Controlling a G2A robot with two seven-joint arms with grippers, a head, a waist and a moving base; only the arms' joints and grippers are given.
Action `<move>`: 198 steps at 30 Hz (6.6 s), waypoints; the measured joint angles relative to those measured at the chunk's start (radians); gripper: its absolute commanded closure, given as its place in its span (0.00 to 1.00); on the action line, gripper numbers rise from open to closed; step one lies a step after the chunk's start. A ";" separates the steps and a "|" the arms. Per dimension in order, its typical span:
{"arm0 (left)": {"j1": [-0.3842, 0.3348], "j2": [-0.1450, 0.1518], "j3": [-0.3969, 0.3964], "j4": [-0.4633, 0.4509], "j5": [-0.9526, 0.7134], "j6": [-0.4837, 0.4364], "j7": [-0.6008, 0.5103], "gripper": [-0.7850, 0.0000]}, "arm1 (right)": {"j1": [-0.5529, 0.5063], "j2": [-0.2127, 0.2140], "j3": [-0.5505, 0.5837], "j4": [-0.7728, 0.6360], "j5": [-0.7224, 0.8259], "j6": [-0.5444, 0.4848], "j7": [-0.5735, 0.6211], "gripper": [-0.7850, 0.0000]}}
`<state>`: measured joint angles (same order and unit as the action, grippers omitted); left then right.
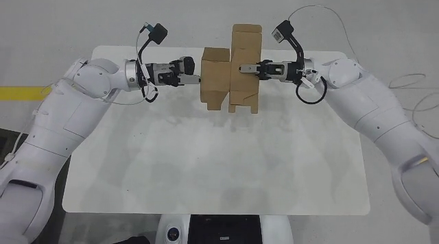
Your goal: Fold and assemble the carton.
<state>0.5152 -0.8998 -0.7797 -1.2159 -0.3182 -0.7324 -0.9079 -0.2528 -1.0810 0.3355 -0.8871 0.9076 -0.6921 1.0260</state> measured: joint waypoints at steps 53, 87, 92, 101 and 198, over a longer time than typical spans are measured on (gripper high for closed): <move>0.048 -0.125 0.033 0.095 -0.388 0.429 -0.221 1.00 | -0.265 0.019 0.323 -0.161 -0.116 0.332 -0.103 0.00; 0.005 -0.139 0.037 0.187 -0.394 0.507 -0.628 1.00 | -0.243 -0.043 0.415 0.049 -0.072 0.269 0.371 0.34; 0.006 -0.136 0.049 0.185 -0.400 0.497 -0.628 1.00 | -0.243 -0.050 0.419 0.047 -0.091 0.270 0.372 0.58; 0.002 -0.130 0.064 0.186 -0.413 0.489 -0.628 1.00 | -0.249 -0.058 0.433 0.041 -0.100 0.318 0.421 0.82; 0.148 -0.141 -0.203 0.139 -0.398 0.560 -0.243 0.34 | -0.473 -0.074 0.666 -0.223 -0.484 0.328 -0.089 1.00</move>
<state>0.6629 -1.0412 -0.9831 -1.0766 -0.7157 -0.1722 -1.1506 -0.7257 -1.1555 1.0010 -1.1099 0.4238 -0.3646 0.9367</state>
